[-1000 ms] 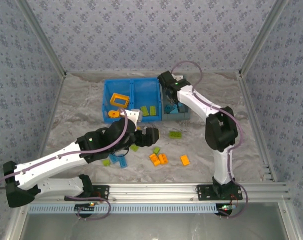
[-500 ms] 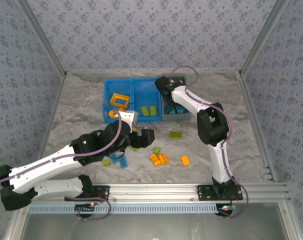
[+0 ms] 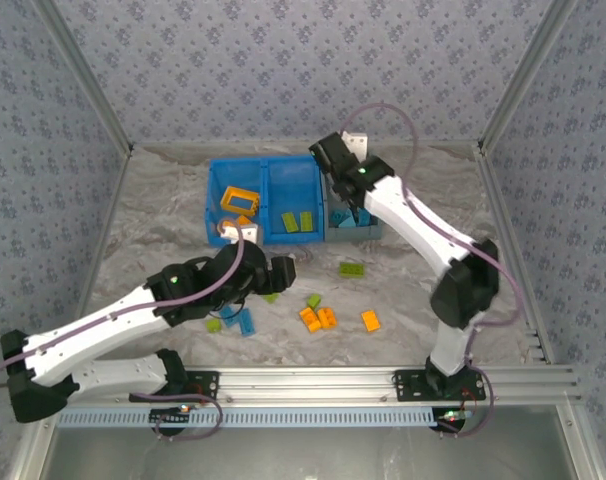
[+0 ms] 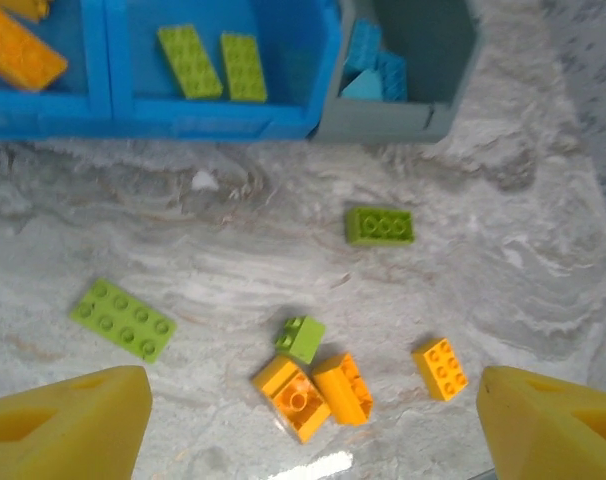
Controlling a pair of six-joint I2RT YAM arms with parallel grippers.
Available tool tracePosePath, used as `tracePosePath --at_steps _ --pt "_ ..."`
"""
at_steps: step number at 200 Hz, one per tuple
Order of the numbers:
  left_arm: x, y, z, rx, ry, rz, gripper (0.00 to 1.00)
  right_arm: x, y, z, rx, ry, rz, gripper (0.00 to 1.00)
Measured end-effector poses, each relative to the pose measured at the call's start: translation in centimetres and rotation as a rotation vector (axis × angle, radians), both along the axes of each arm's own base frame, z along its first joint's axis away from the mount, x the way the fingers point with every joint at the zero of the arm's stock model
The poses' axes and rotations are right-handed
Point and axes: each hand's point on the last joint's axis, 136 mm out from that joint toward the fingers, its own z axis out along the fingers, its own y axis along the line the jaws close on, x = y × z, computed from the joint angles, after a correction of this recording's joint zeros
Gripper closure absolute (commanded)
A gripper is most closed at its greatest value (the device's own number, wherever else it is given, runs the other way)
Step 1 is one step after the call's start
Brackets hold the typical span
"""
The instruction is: Sort the legos into containers by color
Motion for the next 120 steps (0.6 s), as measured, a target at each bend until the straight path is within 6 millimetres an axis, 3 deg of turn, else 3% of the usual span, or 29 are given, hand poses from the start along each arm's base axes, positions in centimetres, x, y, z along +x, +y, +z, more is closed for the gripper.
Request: tracePosePath --at_steps 13,34,69,93,120 --pt "-0.2 -0.9 -2.0 0.035 0.066 -0.008 0.24 -2.9 0.0 2.0 0.042 -0.047 0.043 0.51" --pt "-0.8 -2.4 -5.9 0.093 0.184 -0.015 0.25 -8.2 -0.1 2.7 0.1 -0.068 0.142 0.48" --pt "-2.5 -4.6 -11.0 0.155 0.333 -0.026 0.28 -17.1 -0.8 -1.3 0.185 0.004 0.331 0.45" --pt "-3.1 -6.4 -12.3 0.195 0.38 -0.042 0.3 -22.1 -2.3 -3.5 0.287 0.048 0.395 0.44" --pt "-2.8 -9.4 -12.1 0.2 0.389 -0.064 0.32 -24.9 -4.3 -3.1 0.408 0.029 0.403 0.43"
